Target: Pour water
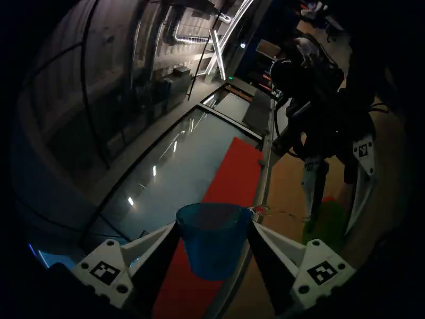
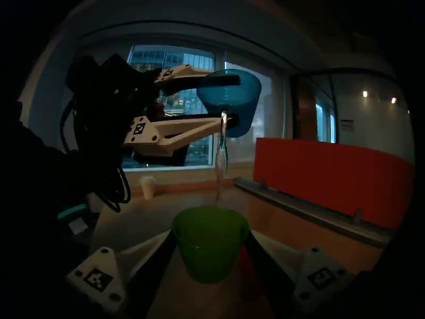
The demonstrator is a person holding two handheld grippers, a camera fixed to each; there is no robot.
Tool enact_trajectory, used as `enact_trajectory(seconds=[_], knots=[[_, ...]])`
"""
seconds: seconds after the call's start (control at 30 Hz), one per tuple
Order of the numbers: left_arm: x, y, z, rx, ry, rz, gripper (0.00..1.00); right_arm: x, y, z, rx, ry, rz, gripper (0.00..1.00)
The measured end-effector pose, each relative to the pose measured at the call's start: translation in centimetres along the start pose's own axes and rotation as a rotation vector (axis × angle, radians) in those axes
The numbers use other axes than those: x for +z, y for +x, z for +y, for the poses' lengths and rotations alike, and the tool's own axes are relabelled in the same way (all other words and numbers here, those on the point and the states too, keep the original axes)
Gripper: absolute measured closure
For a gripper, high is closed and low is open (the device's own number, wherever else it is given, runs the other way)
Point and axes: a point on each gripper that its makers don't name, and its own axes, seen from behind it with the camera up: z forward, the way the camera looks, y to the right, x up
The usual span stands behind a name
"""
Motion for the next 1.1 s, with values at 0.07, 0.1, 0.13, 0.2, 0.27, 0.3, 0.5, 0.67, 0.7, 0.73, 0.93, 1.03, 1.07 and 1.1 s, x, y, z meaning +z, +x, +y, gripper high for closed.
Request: enact_trajectory(seconds=[0.07,0.1,0.13,0.2,0.27,0.3,0.5,0.67,0.7,0.73,0.93,1.03,1.07,1.1], knots=[[-0.01,0.02,-0.01,0.006,0.001,0.000,0.14,-0.02,0.03,0.03,-0.001,0.000,0.001,0.09],[-0.01,0.02,-0.03,0.009,0.001,-0.001,0.14,-0.03,0.03,0.05,-0.001,-0.001,0.001,0.09],[-0.01,0.02,-0.05,0.012,0.002,-0.001,0.14,-0.04,0.03,0.07,-0.002,-0.001,0.001,0.09],[0.00,0.01,-0.10,0.019,0.004,-0.001,0.14,-0.07,0.04,0.11,-0.004,-0.002,0.000,0.09],[0.04,0.01,-0.12,0.028,0.005,-0.001,0.14,-0.12,0.05,0.15,-0.005,-0.003,0.000,0.09],[0.05,0.02,-0.11,0.033,0.005,-0.002,0.14,-0.15,0.04,0.17,-0.006,-0.004,0.000,0.09],[0.04,0.17,-0.03,0.055,0.005,-0.001,0.14,-0.27,-0.02,0.31,-0.007,-0.008,-0.001,0.09],[0.03,0.33,-0.05,0.068,0.005,0.002,0.14,-0.31,0.07,0.36,-0.009,-0.008,-0.001,0.09],[0.05,0.33,-0.05,0.073,0.006,0.002,0.14,-0.31,0.08,0.37,-0.009,-0.007,-0.001,0.09],[0.06,0.32,-0.04,0.077,0.007,0.001,0.14,-0.31,0.10,0.38,-0.009,-0.007,-0.001,0.09],[0.04,0.41,-0.14,0.095,0.010,0.002,0.14,-0.27,0.10,0.40,-0.013,-0.007,-0.002,0.09],[-0.01,0.45,-0.22,0.106,0.012,0.002,0.14,-0.20,0.15,0.40,-0.014,-0.006,-0.002,0.09],[-0.03,0.46,-0.23,0.109,0.013,0.002,0.14,-0.18,0.19,0.39,-0.013,-0.006,-0.003,0.09],[-0.05,0.46,-0.20,0.114,0.012,0.001,0.14,-0.15,0.23,0.40,-0.014,-0.007,-0.002,0.09]])
